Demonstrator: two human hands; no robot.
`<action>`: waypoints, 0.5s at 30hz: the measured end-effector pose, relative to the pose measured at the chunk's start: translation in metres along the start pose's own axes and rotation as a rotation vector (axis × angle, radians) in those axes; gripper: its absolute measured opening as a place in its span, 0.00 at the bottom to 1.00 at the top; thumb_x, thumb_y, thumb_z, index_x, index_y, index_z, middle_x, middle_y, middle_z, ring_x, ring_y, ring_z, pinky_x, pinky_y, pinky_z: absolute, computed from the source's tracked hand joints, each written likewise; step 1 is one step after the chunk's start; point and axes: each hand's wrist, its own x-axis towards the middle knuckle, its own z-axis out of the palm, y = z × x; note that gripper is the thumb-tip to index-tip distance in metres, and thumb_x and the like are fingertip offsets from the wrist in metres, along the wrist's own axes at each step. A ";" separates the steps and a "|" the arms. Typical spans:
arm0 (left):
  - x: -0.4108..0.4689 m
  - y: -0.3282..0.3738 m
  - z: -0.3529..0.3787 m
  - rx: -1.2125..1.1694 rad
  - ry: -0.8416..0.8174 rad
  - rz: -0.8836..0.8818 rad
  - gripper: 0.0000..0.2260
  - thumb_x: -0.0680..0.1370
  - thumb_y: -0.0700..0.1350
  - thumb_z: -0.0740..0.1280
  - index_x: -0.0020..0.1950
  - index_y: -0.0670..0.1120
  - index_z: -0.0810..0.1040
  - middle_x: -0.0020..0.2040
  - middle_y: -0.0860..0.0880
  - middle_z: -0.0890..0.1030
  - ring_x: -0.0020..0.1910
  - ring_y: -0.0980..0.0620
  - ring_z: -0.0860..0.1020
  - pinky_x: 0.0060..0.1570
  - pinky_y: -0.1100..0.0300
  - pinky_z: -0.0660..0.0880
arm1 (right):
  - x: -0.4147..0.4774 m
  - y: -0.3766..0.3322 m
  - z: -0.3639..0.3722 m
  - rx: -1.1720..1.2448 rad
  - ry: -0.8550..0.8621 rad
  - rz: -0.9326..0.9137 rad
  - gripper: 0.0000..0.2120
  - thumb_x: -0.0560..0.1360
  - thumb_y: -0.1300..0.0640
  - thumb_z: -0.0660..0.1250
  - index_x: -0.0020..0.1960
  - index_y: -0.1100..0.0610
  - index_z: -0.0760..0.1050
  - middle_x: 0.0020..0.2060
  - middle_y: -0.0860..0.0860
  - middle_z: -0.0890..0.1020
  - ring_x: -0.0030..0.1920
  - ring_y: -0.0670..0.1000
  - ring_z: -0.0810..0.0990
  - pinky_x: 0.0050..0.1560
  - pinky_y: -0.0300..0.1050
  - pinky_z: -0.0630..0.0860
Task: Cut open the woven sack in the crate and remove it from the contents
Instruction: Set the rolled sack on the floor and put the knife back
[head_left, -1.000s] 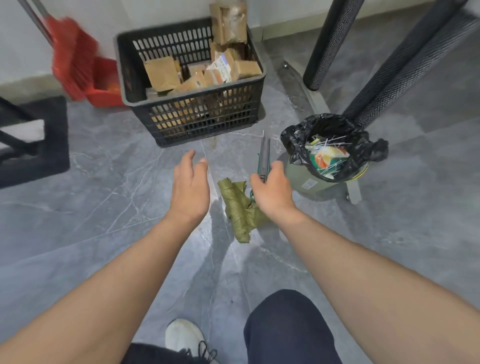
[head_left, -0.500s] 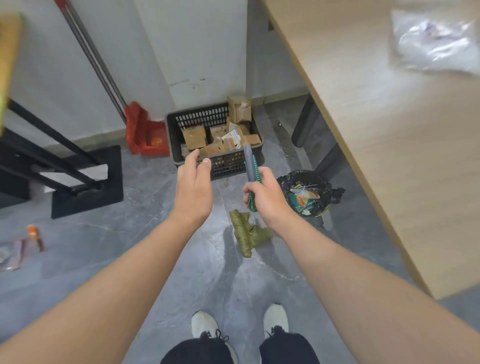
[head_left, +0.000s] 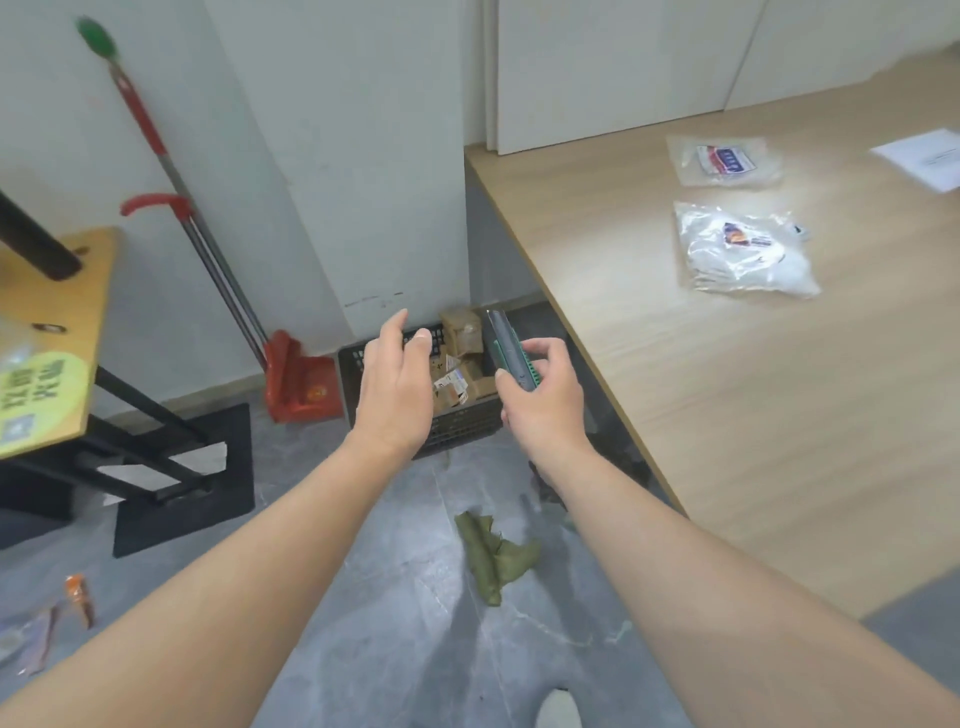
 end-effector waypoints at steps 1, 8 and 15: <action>0.004 0.008 0.002 0.001 -0.006 0.008 0.32 0.76 0.65 0.50 0.80 0.58 0.63 0.76 0.50 0.67 0.75 0.51 0.66 0.74 0.41 0.65 | 0.005 -0.006 -0.003 -0.011 0.031 -0.015 0.13 0.76 0.59 0.70 0.56 0.49 0.71 0.48 0.50 0.82 0.31 0.49 0.80 0.29 0.40 0.77; 0.049 0.037 0.044 0.074 -0.018 0.053 0.25 0.85 0.56 0.52 0.82 0.52 0.62 0.78 0.48 0.65 0.77 0.54 0.62 0.67 0.60 0.55 | 0.073 -0.018 -0.027 -0.108 0.115 -0.088 0.11 0.73 0.58 0.72 0.54 0.51 0.76 0.50 0.46 0.81 0.47 0.41 0.78 0.42 0.25 0.68; 0.119 0.046 0.125 0.015 0.002 -0.047 0.32 0.78 0.64 0.51 0.81 0.56 0.61 0.77 0.50 0.65 0.74 0.51 0.68 0.74 0.45 0.66 | 0.188 0.004 -0.070 -0.237 0.122 -0.086 0.12 0.73 0.57 0.74 0.56 0.53 0.79 0.52 0.48 0.75 0.44 0.36 0.74 0.43 0.21 0.66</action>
